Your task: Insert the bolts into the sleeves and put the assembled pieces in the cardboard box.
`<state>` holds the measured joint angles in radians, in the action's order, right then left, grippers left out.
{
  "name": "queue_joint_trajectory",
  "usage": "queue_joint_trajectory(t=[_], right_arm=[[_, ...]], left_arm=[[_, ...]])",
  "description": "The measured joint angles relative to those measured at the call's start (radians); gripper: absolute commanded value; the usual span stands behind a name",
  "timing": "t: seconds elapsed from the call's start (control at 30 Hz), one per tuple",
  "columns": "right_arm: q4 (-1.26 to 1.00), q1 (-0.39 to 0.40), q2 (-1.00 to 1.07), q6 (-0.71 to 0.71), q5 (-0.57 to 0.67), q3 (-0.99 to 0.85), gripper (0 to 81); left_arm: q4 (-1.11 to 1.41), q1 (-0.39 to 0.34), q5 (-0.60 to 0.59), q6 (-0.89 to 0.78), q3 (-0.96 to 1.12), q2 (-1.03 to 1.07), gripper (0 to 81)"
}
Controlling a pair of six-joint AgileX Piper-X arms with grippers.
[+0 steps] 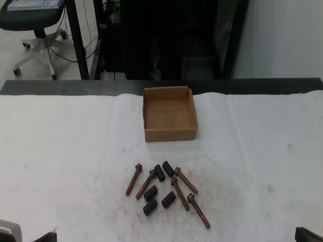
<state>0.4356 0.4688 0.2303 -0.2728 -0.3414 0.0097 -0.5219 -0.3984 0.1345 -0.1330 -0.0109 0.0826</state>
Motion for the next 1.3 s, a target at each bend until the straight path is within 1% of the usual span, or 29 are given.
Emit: queue_joint_trajectory(t=[0.17, 0.23, 0.33, 0.5, 0.53, 0.57, 0.6, 0.73, 0.8, 0.87, 0.9, 0.93, 0.97, 1.07, 1.1, 1.13, 1.17, 1.2, 1.3], right_arm=[[-0.054, 0.0, 0.0, 0.0, 0.0, 0.0, 0.3], [-0.108, 0.0, 0.0, 0.0, 0.0, 0.0, 0.3], [-0.239, 0.0, 0.0, 0.0, 0.0, 0.0, 0.3], [-0.516, 0.0, 0.0, -0.003, 0.005, 0.0, 0.3], [-0.578, 0.0, 0.0, -0.007, 0.013, 0.0, 0.3], [-0.629, 0.0, 0.0, -0.017, 0.027, 0.0, 0.3], [-0.64, 0.0, 0.0, -0.017, 0.027, 0.0, 0.3], [-0.828, 0.0, 0.0, -0.06, 0.116, 0.0, 0.3], [-0.849, 0.0, 0.0, -0.077, 0.18, -0.009, 0.3], [-0.83, 0.0, 0.0, -0.078, 0.211, -0.025, 0.3], [-0.785, 0.0, 0.005, -0.074, 0.236, -0.047, 0.3], [-0.654, 0.0, 0.024, -0.029, 0.285, -0.129, 0.3], [-0.641, 0.0, 0.027, -0.022, 0.289, -0.129, 0.3], [-0.413, 0.0, 0.098, 0.095, 0.324, -0.267, 0.3], [-0.271, 0.0, 0.173, 0.15, 0.326, -0.365, 0.3], [-0.173, 0.0, 0.248, 0.163, 0.326, -0.445, 0.3], [-0.121, 0.0, 0.293, 0.173, 0.321, -0.488, 0.3], [-0.027, 0.0, 0.376, 0.181, 0.318, -0.569, 0.3], [0.116, 0.0, 0.515, 0.191, 0.315, -0.667, 0.3]], left_arm=[[0.017, 0.0, -0.008, -0.012, 0.0, 0.0, 0.3], [0.064, 0.0, -0.041, -0.052, 0.0, 0.0, 0.3], [0.177, 0.0, -0.106, -0.121, 0.0, 0.0, 0.3], [0.459, 0.0, -0.135, -0.156, 0.0, 0.0, 0.3], [0.459, 0.0, -0.135, -0.156, 0.0, 0.0, 0.3], [0.57, 0.0, -0.149, -0.157, 0.0, 0.0, 0.3], [0.627, 0.0, -0.161, -0.159, 0.0, 0.0, 0.3], [0.787, 0.0, -0.265, -0.176, 0.0, 0.0, 0.3], [0.811, 0.0, -0.3, -0.181, 0.0, 0.002, 0.3], [0.811, 0.0, -0.315, -0.18, 0.037, 0.062, 0.3], [0.806, 0.0, -0.316, -0.173, 0.064, 0.095, 0.3], [0.791, 0.0, -0.32, -0.163, 0.097, 0.095, 0.3], [0.775, 0.0, -0.326, -0.145, 0.127, 0.128, 0.3], [0.686, 0.0, -0.36, -0.05, 0.25, 0.283, 0.3], [0.639, 0.0, -0.369, -0.014, 0.299, 0.347, 0.3], [0.58, 0.0, -0.377, 0.019, 0.356, 0.415, 0.3], [0.445, 0.0, -0.381, 0.043, 0.467, 0.545, 0.3], [0.359, 0.0, -0.383, 0.071, 0.528, 0.618, 0.3], [0.121, 0.0, -0.384, 0.125, 0.692, 0.833, 0.3]])
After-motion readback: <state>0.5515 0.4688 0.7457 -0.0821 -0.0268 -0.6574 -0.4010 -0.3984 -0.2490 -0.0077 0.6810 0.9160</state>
